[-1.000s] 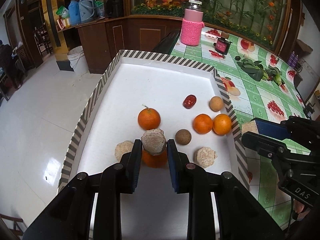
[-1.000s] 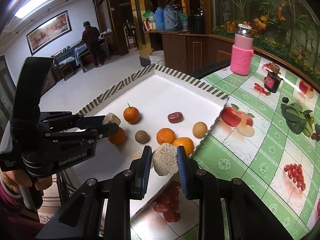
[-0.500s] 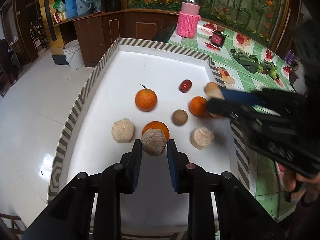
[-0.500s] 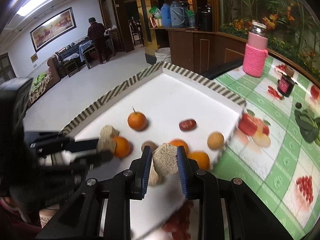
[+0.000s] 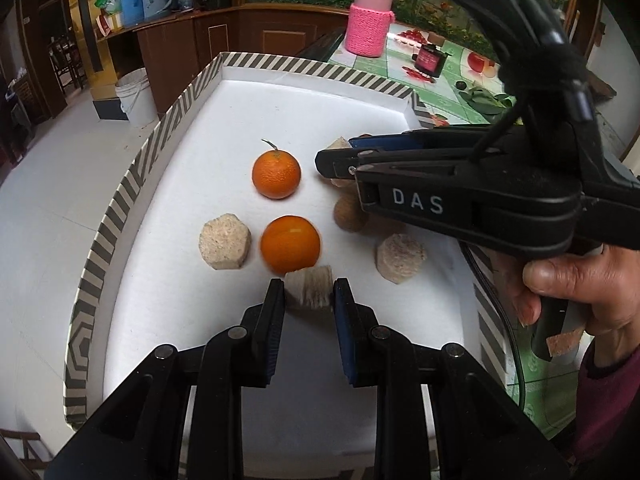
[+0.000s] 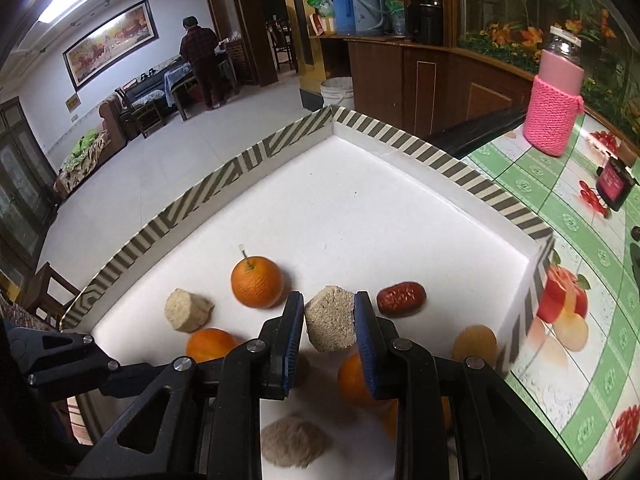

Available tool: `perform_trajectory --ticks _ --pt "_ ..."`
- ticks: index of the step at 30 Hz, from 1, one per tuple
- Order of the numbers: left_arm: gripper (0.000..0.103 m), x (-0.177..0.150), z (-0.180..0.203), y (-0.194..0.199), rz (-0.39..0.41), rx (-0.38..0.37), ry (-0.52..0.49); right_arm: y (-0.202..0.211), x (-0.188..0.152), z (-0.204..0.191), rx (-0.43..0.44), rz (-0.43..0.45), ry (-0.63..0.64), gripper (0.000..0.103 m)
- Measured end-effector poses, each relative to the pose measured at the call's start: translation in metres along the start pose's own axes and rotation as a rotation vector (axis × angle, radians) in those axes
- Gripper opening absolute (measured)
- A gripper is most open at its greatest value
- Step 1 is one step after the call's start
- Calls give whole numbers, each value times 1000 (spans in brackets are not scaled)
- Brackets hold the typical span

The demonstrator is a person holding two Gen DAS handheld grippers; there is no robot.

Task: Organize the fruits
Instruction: 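Open the left gripper to release the rice cake while the right gripper releases its rice cake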

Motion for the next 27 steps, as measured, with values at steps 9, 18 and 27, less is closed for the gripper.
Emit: perform_trajectory --ticks 9,18,27 --pt "22 -1 3 0 4 20 -2 -8 -1 4 14 -6 -26 29" --pt "36 -2 7 5 18 54 -3 21 -7 5 9 36 -42 41" --pt "69 3 10 18 71 99 15 63 -25 16 -26 110 -78 59"
Point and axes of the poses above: each gripper's, at about its wrist camera, not at the fingertips, and y roughly against the way its jaws point, z to its right, x to its top, the point moved 2 cm from there along -y, roughly the way its jaws point, and after that the axes turned 12 degrees about -y, right-handed, at the moved point
